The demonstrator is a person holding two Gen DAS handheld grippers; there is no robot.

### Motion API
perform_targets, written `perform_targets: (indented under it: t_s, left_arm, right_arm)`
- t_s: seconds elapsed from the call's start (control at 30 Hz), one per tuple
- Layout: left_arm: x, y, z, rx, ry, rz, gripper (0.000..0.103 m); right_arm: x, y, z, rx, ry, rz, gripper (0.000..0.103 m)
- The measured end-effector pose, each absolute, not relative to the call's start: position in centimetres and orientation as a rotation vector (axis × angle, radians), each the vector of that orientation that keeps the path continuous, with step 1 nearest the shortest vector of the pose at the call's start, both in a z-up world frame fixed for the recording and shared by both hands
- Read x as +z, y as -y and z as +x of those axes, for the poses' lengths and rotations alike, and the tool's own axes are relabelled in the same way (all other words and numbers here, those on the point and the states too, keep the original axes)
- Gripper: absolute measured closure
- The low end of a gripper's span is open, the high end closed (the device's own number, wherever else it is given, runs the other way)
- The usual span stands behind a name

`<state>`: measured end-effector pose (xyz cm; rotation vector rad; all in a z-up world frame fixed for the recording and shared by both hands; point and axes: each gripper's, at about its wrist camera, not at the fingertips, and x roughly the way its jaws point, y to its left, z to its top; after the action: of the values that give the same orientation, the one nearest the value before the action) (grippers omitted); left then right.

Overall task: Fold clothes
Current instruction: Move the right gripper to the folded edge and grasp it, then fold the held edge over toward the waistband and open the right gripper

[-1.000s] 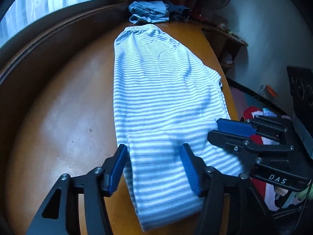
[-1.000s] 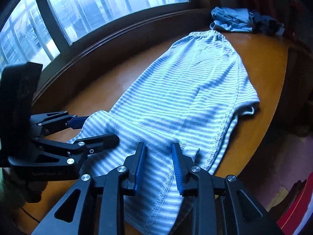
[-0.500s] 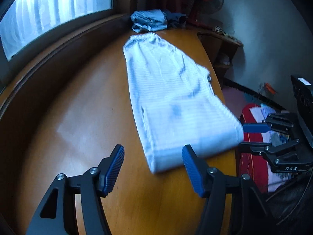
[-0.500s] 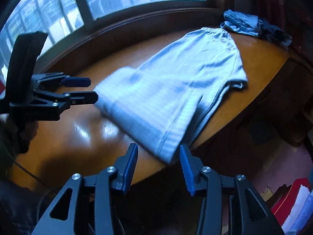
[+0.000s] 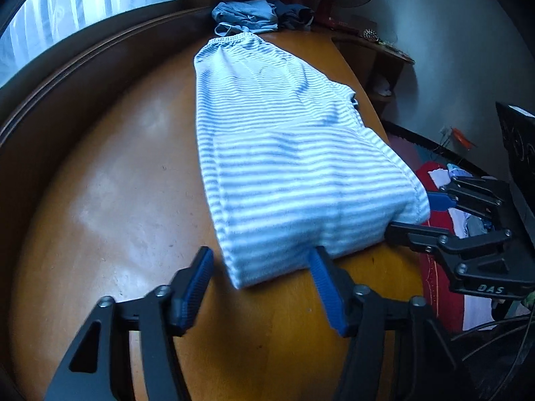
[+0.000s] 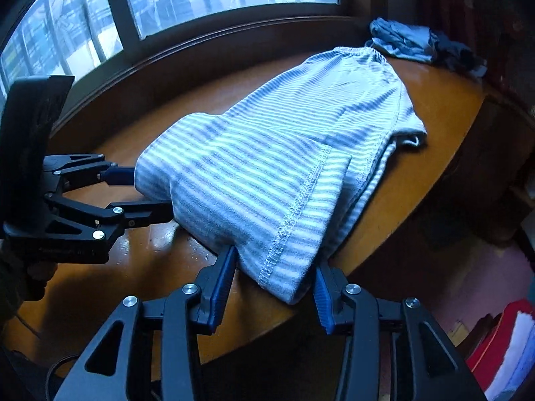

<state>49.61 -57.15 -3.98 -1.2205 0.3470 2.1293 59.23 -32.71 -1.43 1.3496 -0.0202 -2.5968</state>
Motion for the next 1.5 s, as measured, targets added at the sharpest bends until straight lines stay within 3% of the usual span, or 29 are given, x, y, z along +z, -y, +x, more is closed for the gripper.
perform_targets:
  t_s: [0.17, 0.33, 0.63, 0.97, 1.5]
  left_arm:
    - [-4.3, 56.6, 52.0, 2.142, -0.485, -1.15, 0.057]
    - [-4.6, 57.1, 52.8, 2.129, -0.459, -1.152, 0.058]
    - [-3.6, 58.1, 54.0, 2.107, -0.365, -1.176, 0.076]
    - [0.0, 57.9, 52.6, 2.097, -0.299, -1.126, 0.077]
    - [2.8, 55.8, 47.8, 2.135, -0.264, -1.112, 0.077]
  right_arm:
    - [-1.4, 33.2, 59.8, -2.609, 0.002, 1.371, 0.067]
    - [-1.2, 33.3, 59.9, -2.603, 0.048, 1.397, 0.069]
    - [0.2, 32.6, 60.9, -2.608, 0.059, 1.384, 0.076]
    - [4.6, 31.3, 59.9, -2.638, 0.134, 1.241, 0.084]
    - [5.3, 28.5, 53.9, -2.626, 0.355, 1.14, 0.087]
